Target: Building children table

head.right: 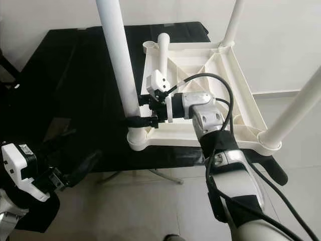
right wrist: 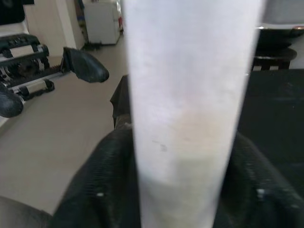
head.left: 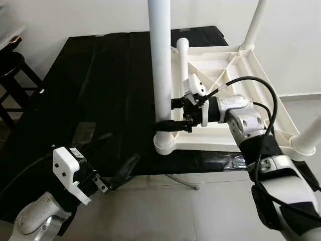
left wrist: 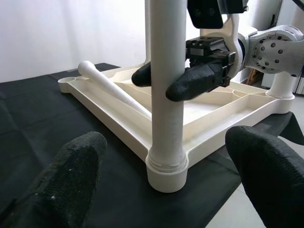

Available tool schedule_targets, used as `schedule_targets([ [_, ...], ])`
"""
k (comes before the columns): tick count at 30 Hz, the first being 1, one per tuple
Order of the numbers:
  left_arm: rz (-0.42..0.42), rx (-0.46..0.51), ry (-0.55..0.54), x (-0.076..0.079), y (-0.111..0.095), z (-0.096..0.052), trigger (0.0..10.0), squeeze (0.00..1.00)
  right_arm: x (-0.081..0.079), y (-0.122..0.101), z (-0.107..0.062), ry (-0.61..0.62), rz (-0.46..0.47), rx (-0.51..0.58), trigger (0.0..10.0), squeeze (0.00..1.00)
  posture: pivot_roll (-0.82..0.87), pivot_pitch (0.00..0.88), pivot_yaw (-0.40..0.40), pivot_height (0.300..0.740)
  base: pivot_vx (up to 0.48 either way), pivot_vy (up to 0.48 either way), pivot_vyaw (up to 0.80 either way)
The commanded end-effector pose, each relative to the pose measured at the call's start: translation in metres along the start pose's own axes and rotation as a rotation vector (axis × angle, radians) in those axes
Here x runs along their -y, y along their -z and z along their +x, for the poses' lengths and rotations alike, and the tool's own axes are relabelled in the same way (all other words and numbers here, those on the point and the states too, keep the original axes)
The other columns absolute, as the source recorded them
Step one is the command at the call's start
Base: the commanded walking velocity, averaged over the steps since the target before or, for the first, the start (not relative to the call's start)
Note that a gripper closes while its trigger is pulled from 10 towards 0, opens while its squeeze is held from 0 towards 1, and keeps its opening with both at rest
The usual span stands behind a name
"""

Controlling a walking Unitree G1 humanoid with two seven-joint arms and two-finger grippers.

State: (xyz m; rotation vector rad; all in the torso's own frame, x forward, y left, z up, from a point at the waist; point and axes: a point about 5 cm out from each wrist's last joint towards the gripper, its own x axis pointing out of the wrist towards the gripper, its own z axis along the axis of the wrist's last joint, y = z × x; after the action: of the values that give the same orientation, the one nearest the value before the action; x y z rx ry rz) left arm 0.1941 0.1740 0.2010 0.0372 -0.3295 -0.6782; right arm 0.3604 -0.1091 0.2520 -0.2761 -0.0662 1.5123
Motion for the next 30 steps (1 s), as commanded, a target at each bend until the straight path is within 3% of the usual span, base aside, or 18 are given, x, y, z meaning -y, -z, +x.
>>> schedule_targets([
  [1,0.013,-0.008,0.0,-0.001,-0.002,-0.001,10.0,0.0,-0.006,0.009,0.007,-0.061,0.023,0.003,0.0,0.0,0.03,0.196,0.012,0.74,0.0,0.0,0.0],
  [5,0.015,-0.007,0.003,-0.001,-0.002,0.0,10.0,0.0,-0.009,0.017,0.006,-0.036,0.041,0.02,0.0,0.0,0.03,0.191,0.015,0.74,0.0,0.0,0.0],
  [9,0.017,-0.005,0.004,-0.002,-0.002,0.001,10.0,0.0,-0.012,0.027,0.002,0.086,0.044,0.016,0.0,0.0,0.02,0.187,0.017,0.74,0.0,0.0,0.0],
  [13,0.017,-0.005,0.007,-0.004,-0.001,0.001,10.0,0.0,-0.021,0.05,0.001,0.593,0.131,0.029,0.0,0.0,0.0,0.177,0.014,0.74,0.0,0.0,0.0],
  [14,0.017,-0.005,0.008,-0.005,0.0,0.001,10.0,0.0,-0.027,0.064,-0.002,0.88,0.141,-0.065,0.0,0.0,-0.01,0.175,0.022,0.74,0.0,0.0,0.0],
  [15,0.017,-0.004,0.009,-0.005,0.0,0.001,10.0,0.0,-0.046,0.079,-0.004,1.105,0.186,-0.135,0.0,0.0,-0.01,0.174,0.024,0.74,0.0,0.0,0.0],
  [16,0.017,-0.004,0.009,-0.005,0.0,0.001,10.0,0.0,-0.046,0.079,-0.004,1.105,0.186,-0.135,0.0,0.0,-0.01,0.174,0.024,0.74,0.0,0.0,0.0],
  [17,0.016,-0.002,0.013,-0.006,0.0,0.002,10.0,0.0,-0.066,0.089,0.004,1.162,0.23,-0.166,0.0,0.0,-0.01,0.17,0.03,0.74,0.0,0.0,0.0],
  [18,0.016,-0.002,0.013,-0.006,0.0,0.002,10.0,0.0,-0.066,0.089,0.004,1.162,0.23,-0.166,0.0,0.0,-0.01,0.17,0.03,0.74,0.0,0.0,0.0],
  [19,0.016,0.001,0.017,-0.006,0.0,0.004,10.0,0.0,-0.082,0.094,0.011,1.178,0.243,-0.187,0.0,0.0,-0.01,0.169,0.032,0.74,0.0,0.0,0.0],
  [20,0.016,0.001,0.017,-0.006,0.0,0.004,10.0,0.0,-0.082,0.094,0.011,1.178,0.243,-0.187,0.0,0.0,-0.01,0.169,0.032,0.74,0.0,0.0,0.0],
  [21,0.014,0.005,0.025,-0.007,0.001,0.006,10.0,0.0,-0.089,0.098,0.024,1.121,0.28,-0.174,0.0,0.0,-0.03,0.164,0.043,0.74,0.0,0.0,0.0],
  [25,0.014,0.012,0.042,-0.008,0.002,0.011,10.0,0.0,-0.079,0.088,0.045,1.007,0.243,-0.14,0.0,0.0,-0.04,0.147,0.041,0.74,0.0,0.0,0.0],
  [26,0.016,0.014,0.04,-0.009,0.002,0.011,10.0,0.0,-0.077,0.083,0.046,0.999,0.231,-0.135,1.6,0.0,-0.04,0.147,0.041,0.74,0.0,0.0,0.0],
  [27,0.016,0.014,0.04,-0.009,0.002,0.011,10.0,0.0,-0.077,0.083,0.046,0.999,0.231,-0.135,1.6,0.0,-0.04,0.147,0.041,0.74,0.0,0.0,0.0],
  [28,0.017,0.016,0.035,-0.009,0.002,0.011,10.0,0.0,-0.077,0.079,0.049,0.973,0.221,-0.135,10.0,0.0,-0.05,0.144,0.041,0.74,0.0,0.0,0.0],
  [30,0.017,0.017,0.032,-0.01,0.003,0.011,10.0,0.0,-0.077,0.077,0.051,0.959,0.214,-0.136,10.0,0.0,-0.05,0.144,0.041,0.74,0.0,0.0,0.0],
])
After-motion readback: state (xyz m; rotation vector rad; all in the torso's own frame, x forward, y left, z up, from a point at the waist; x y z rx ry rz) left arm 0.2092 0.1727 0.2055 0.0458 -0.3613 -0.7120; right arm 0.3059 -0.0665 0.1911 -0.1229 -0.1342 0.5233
